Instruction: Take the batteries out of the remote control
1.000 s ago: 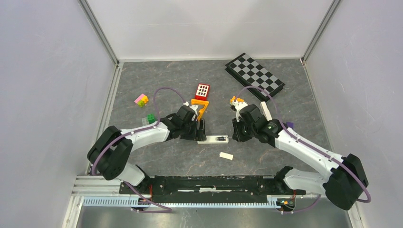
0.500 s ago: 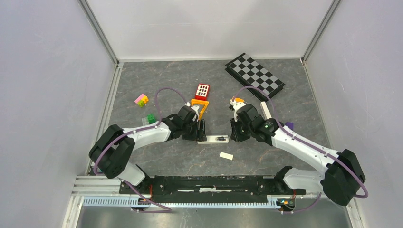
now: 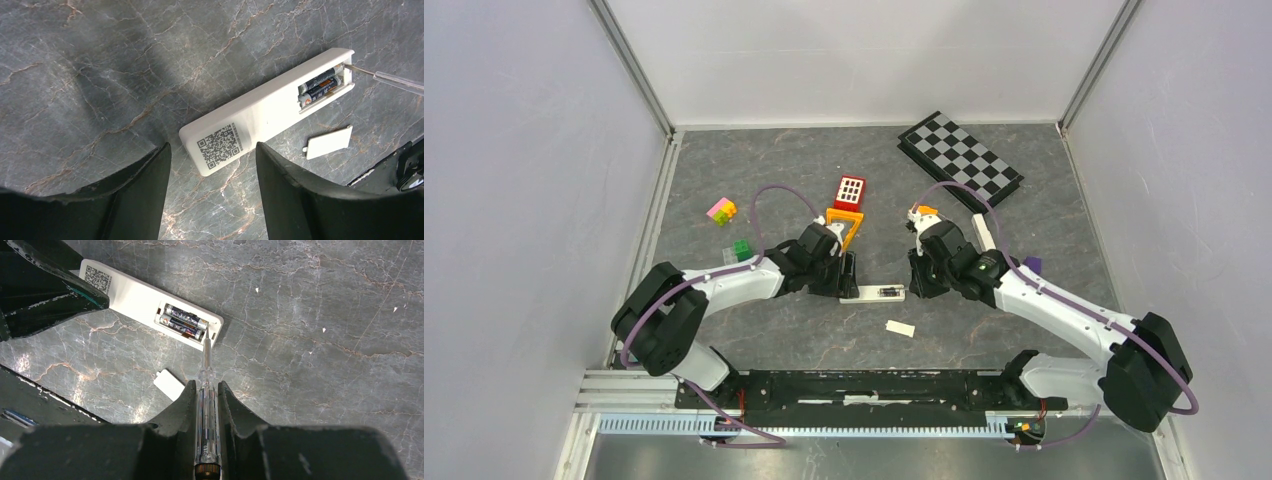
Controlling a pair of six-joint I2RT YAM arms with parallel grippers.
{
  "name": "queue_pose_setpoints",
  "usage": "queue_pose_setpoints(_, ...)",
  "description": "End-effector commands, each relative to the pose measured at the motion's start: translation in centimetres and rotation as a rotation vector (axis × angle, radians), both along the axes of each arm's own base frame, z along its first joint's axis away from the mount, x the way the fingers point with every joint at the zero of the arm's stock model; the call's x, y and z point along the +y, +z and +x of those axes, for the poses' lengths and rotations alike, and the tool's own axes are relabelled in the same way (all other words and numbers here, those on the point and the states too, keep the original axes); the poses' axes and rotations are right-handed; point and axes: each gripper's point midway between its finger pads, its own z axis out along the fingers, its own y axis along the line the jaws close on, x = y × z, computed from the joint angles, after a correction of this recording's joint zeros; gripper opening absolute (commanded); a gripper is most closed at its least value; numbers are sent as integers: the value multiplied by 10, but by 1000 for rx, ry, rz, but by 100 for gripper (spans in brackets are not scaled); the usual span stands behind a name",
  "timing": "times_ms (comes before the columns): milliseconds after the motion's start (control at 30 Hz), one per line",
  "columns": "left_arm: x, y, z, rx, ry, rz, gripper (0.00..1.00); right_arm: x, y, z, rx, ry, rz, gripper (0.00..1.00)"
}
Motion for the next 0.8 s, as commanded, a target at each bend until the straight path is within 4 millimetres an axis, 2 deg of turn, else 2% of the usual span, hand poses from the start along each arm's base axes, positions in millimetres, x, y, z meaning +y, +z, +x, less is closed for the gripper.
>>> queue_pose_setpoints(0,-9,4,4,-27,-33,-23,69,6,4,3,-20,-10,20,0)
queue_pose_setpoints(467,-12,-1,-2,-13,-22,-10,59,16,-9,-8,12,31,-39,0)
queue_pose_setpoints(567,-12,-2,-2,-11,-23,-7,56,22,-3,-9,10,61,-9,0)
queue_pose_setpoints(767,-12,-6,-1,-3,-25,10,50,49,15,-16,6,168,138,0)
